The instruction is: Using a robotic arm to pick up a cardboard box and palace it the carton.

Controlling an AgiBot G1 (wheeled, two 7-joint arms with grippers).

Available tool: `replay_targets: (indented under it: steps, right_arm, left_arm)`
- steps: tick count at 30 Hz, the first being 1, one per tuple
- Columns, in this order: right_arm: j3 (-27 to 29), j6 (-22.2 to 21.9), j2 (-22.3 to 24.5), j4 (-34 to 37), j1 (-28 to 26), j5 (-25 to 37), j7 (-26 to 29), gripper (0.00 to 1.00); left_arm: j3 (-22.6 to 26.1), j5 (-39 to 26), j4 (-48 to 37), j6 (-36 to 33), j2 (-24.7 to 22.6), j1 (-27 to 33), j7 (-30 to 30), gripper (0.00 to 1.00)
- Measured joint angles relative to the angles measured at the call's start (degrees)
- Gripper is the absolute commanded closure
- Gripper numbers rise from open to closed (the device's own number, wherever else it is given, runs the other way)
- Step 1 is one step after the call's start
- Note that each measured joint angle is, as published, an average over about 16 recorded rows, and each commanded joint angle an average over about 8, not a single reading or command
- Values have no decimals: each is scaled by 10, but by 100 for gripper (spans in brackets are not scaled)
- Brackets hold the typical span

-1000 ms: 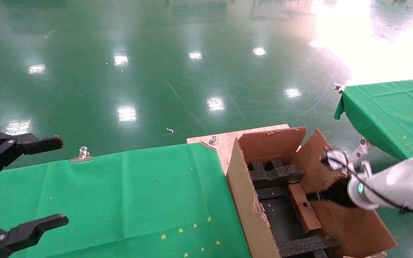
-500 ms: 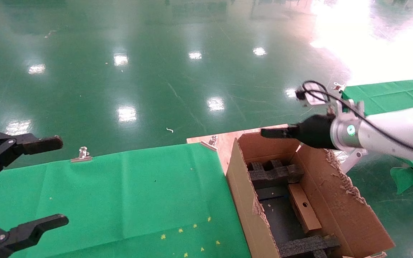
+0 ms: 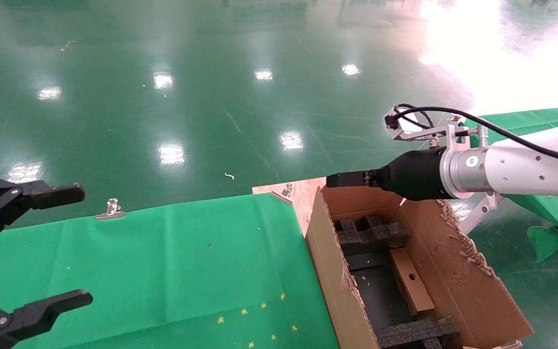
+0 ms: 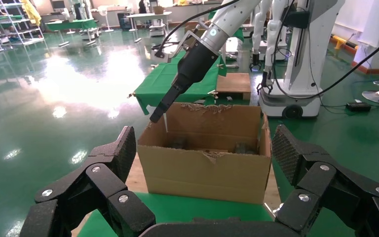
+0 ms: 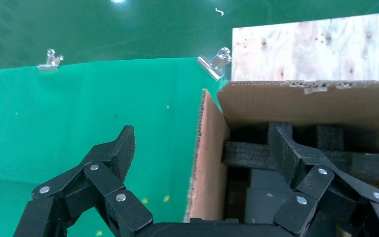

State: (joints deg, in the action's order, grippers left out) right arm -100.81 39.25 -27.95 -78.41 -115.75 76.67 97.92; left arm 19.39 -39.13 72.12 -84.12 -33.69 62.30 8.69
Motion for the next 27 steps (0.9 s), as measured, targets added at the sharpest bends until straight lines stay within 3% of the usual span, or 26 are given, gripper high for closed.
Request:
replay_targets:
  steps: [7,27]
  right_arm:
    - [69,37,-6,4,46,-25,-70,0]
    - [360,196,-30,21,231,-145,-369,0]
  left_arm:
    - [0,0,0,0,0,0,0,0]
    - [0,0,0,0,0,0,0,0]
